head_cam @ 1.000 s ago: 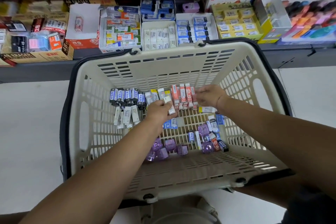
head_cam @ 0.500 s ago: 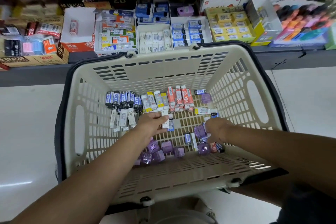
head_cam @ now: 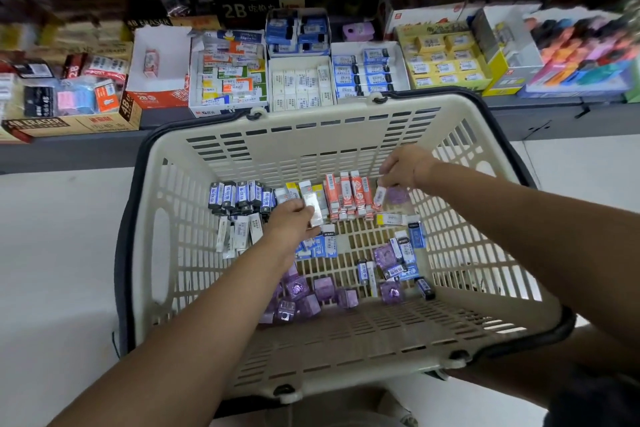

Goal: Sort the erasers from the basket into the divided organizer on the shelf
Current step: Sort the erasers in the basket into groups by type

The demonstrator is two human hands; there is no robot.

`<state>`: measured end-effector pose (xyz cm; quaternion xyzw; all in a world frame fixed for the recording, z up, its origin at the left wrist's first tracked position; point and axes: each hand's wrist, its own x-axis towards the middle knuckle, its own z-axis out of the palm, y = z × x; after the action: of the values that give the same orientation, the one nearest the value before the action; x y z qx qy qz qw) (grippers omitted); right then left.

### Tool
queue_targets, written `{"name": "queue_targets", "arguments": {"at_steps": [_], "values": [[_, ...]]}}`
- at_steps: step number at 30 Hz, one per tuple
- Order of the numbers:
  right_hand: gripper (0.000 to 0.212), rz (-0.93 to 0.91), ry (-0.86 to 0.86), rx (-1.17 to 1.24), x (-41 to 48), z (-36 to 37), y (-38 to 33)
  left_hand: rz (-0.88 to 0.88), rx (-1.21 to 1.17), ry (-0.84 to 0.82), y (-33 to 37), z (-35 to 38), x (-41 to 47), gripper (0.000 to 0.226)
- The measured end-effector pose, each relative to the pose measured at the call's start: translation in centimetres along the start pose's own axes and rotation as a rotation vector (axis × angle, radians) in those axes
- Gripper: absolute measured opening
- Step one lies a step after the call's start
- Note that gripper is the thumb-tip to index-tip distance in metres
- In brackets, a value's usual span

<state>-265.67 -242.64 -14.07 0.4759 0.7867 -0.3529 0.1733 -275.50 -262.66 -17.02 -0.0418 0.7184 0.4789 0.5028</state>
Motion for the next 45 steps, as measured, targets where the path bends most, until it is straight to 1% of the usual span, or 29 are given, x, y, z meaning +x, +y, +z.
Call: {"name": "queue_targets", "arguments": {"at_steps": [2,3,4,6,7,8,9,12,13,14,17,18,20,22,24,25,27,28,30,32,33,34,35,36,37,39,40,42,45], "values": [[0.029,0.065,-0.018,0.232,0.2,1.5,0.2,0.03,0.032,-0.031,0.4,0.9,0.2,0.025],[0.031,0.089,-0.014,0.368,0.2,2.2,0.3,0.032,0.041,-0.053,0.7,1.4,0.2,0.017],[0.03,0.115,0.021,0.494,0.1,2.8,0.5,0.036,0.049,-0.068,0.9,1.8,0.2,0.017],[0.021,0.194,0.114,0.727,0.1,3.7,0.7,0.044,0.07,-0.062,1.2,2.5,0.3,0.027],[0.017,0.228,0.155,0.796,0.0,4.1,0.9,0.04,0.075,-0.052,1.2,2.8,0.4,0.026],[0.016,0.249,0.193,0.821,0.2,4.3,1.1,0.032,0.078,-0.051,1.1,2.9,0.7,0.021],[0.017,0.256,0.214,0.818,0.3,4.5,1.2,0.026,0.082,-0.056,1.1,3.0,0.9,0.016],[0.022,0.244,0.168,0.8,0.8,4.9,2.1,0.019,0.088,-0.054,0.9,3.0,0.9,0.027],[0.023,0.235,0.144,0.754,0.8,4.8,2.4,0.025,0.093,-0.05,0.8,2.9,0.9,0.028],[0.023,0.231,0.127,0.698,0.8,4.8,2.5,0.034,0.092,-0.051,0.8,2.9,1.0,0.027],[0.02,0.252,0.102,0.753,0.7,4.9,2.7,0.037,0.087,-0.059,0.6,2.9,0.9,0.022],[0.02,0.245,0.098,0.716,0.7,5.1,2.8,0.035,0.087,-0.06,0.6,2.9,0.9,0.021],[0.022,0.194,0.122,0.57,1.3,5.8,3.2,0.033,0.082,-0.059,0.8,3.1,0.7,0.016],[0.019,0.141,0.135,0.462,1.3,6.1,3.4,0.033,0.064,-0.062,1.0,3.2,0.6,0.009],[0.019,0.071,0.123,0.274,1.0,6.0,3.6,0.033,0.054,-0.06,1.0,3.2,0.8,0.009],[0.023,0.038,0.107,0.186,0.8,6.1,3.7,0.033,0.055,-0.057,0.9,3.1,0.8,0.01],[0.027,-0.02,0.077,0.087,0.6,6.1,3.9,0.033,0.059,-0.053,0.9,3.1,0.9,0.014],[0.023,-0.033,0.077,0.067,0.3,5.9,3.6,0.032,0.061,-0.051,1.0,3.0,0.9,0.016],[0.002,-0.025,0.106,0.024,0.2,5.7,3.7,0.022,0.056,-0.048,0.9,3.0,0.9,0.02],[0.028,-0.005,0.135,0.038,0.3,5.1,3.7,0.018,0.047,-0.043,0.9,2.9,0.9,0.019],[0.035,-0.005,0.147,0.085,0.3,4.9,3.6,0.019,0.044,-0.038,0.9,2.9,0.8,0.017],[0.038,0.001,0.146,0.132,0.3,4.6,3.4,0.019,0.041,-0.032,0.9,2.8,0.8,0.015],[0.035,-0.009,0.139,0.203,0.3,4.2,2.9,0.022,0.041,-0.03,0.9,2.8,0.8,0.013],[0.024,0.003,0.123,0.296,0.4,4.2,2.6,0.026,0.041,-0.029,0.9,2.8,0.8,0.012],[0.004,0.009,0.085,0.394,0.2,4.2,2.1,0.029,0.043,-0.026,0.9,2.8,0.8,0.012],[0.028,0.037,0.052,0.492,0.6,4.6,1.7,0.034,0.048,-0.025,1.0,2.8,0.7,0.011],[0.03,0.031,0.077,0.465,0.6,4.9,1.5,0.037,0.045,-0.027,1.1,2.7,0.6,0.011],[0.023,0.035,0.154,0.424,0.6,5.4,1.5,0.049,0.031,-0.027,1.2,2.6,0.3,0.01],[0.015,0.065,0.177,0.498,0.7,6.1,1.8,0.07,-0.008,-0.021,1.3,2.6,-0.3,0.01]]}}
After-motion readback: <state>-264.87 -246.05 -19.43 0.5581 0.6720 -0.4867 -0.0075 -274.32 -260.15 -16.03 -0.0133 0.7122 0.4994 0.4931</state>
